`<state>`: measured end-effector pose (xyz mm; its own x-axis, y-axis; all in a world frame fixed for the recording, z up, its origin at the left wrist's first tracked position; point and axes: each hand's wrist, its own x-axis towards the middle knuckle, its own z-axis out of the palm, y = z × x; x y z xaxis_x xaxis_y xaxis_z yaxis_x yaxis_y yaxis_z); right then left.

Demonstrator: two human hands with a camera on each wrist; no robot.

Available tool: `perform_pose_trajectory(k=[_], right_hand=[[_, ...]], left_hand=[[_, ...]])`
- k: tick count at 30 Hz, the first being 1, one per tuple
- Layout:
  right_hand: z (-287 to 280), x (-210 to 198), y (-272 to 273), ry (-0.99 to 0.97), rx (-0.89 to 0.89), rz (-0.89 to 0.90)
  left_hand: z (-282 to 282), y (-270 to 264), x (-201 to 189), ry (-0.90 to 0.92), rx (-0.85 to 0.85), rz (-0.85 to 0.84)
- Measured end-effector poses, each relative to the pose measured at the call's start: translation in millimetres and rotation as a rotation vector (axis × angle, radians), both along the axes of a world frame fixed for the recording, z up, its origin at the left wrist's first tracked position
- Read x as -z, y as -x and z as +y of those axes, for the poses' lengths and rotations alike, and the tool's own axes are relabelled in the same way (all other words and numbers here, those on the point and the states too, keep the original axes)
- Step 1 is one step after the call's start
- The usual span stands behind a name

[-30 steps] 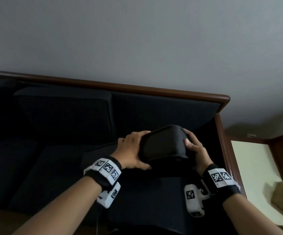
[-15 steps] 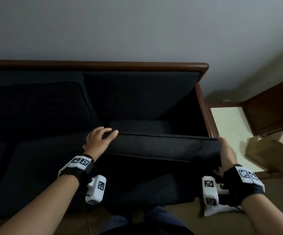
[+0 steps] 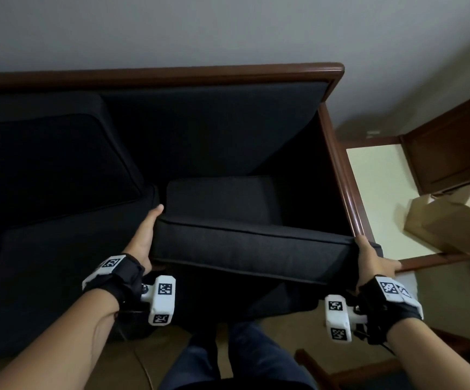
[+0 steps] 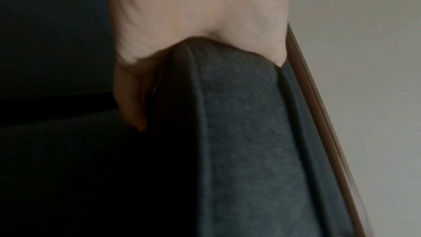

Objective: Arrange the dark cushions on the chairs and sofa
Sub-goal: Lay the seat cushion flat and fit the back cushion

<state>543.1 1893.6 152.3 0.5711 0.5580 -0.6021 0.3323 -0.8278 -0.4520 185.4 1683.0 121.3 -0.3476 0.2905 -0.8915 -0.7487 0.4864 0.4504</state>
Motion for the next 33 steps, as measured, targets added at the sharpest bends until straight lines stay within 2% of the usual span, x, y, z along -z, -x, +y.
perform_pose_trajectory(k=[3,7,13,17,20,22,24,27,29,33], right_hand=[[7.7,-1.6,3.2,-0.029,0.007,-0.012],[25.6,-2.4,12.9,-0.04,0.103,0.063],[82.6,0.1,55.7,-0.05,0.11,0.229],[124.8,12.9,81.1,-0.024,0.13,0.305],[154.7,19.9,88.3,-0.036,0.077,0.328],[171.9,19.8,95.0,-0.044,0.031,0.375],[181.4,16.2,108.2,-0.059,-0.094,0.38],[180.1,17.8,123.3,-0.072,-0.256,0.364],[172.2,28.2,125.1,-0.038,-0.302,0.367],[148.1,55.2,109.3,0.104,-0.327,0.383]], left_hand=[[8.3,-3.6,-4.9,0.033,-0.06,-0.022],[29.1,6.5,-18.0,0.039,-0.139,0.068],[102.5,66.3,-50.7,-0.027,-0.142,0.205],[146.0,83.8,-54.7,-0.116,-0.135,0.27],[167.3,76.4,-49.5,-0.181,-0.153,0.315],[169.7,72.0,-39.7,-0.239,-0.255,0.327],[167.6,68.3,-29.9,-0.295,-0.333,0.329],[170.4,57.0,-19.6,-0.275,-0.211,0.425],[171.0,49.8,-16.5,-0.235,-0.094,0.481],[153.4,39.9,-9.8,-0.115,0.115,0.478]])
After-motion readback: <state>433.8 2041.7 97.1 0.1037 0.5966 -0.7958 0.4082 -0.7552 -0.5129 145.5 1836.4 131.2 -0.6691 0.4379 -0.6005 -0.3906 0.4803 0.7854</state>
